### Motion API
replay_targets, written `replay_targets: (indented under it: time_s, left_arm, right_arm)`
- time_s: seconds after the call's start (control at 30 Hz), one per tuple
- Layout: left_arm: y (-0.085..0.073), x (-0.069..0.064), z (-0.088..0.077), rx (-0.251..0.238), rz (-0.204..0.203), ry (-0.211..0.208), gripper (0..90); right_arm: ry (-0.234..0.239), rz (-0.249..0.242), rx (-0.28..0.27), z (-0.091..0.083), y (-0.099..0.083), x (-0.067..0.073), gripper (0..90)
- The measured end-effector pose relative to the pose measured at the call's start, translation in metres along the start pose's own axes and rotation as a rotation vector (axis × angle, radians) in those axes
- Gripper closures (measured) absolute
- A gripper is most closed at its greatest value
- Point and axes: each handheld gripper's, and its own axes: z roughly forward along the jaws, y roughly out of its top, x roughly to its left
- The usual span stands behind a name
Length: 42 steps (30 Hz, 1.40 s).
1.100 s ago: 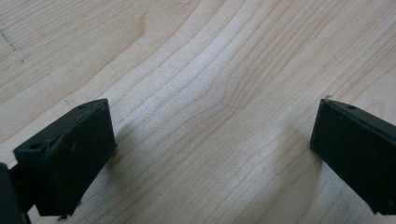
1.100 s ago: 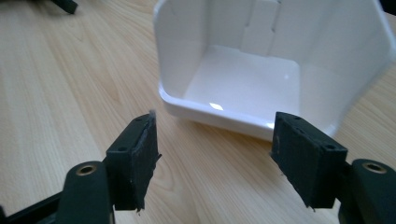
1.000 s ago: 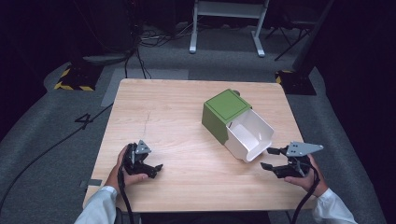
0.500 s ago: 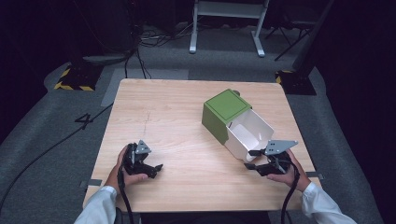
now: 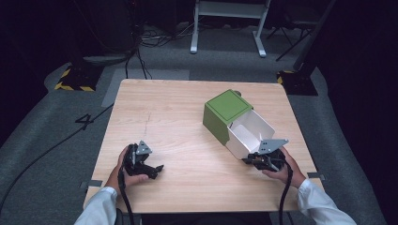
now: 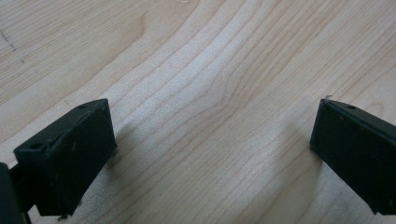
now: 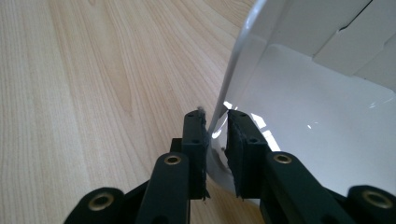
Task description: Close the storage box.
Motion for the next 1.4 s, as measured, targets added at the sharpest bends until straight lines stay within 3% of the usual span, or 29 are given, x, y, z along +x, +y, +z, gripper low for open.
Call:
replay_targets:
  time_s: [0.37,0.9,1.4]
  left_arm:
    - [0.000,0.000,0.000,0.000,0.000,0.000,0.2]
    - [0.000,0.000,0.000,0.001,0.006,0.000,0.2]
    - [0.000,0.000,0.000,0.001,0.002,-0.002,0.2]
  right_arm:
    - [-0.013,-0.026,-0.002,0.003,0.015,-0.010,78.8]
    - [-0.005,-0.013,-0.005,0.024,0.034,-0.029,78.9]
    - [-0.001,-0.001,-0.011,0.040,0.044,-0.036,78.0]
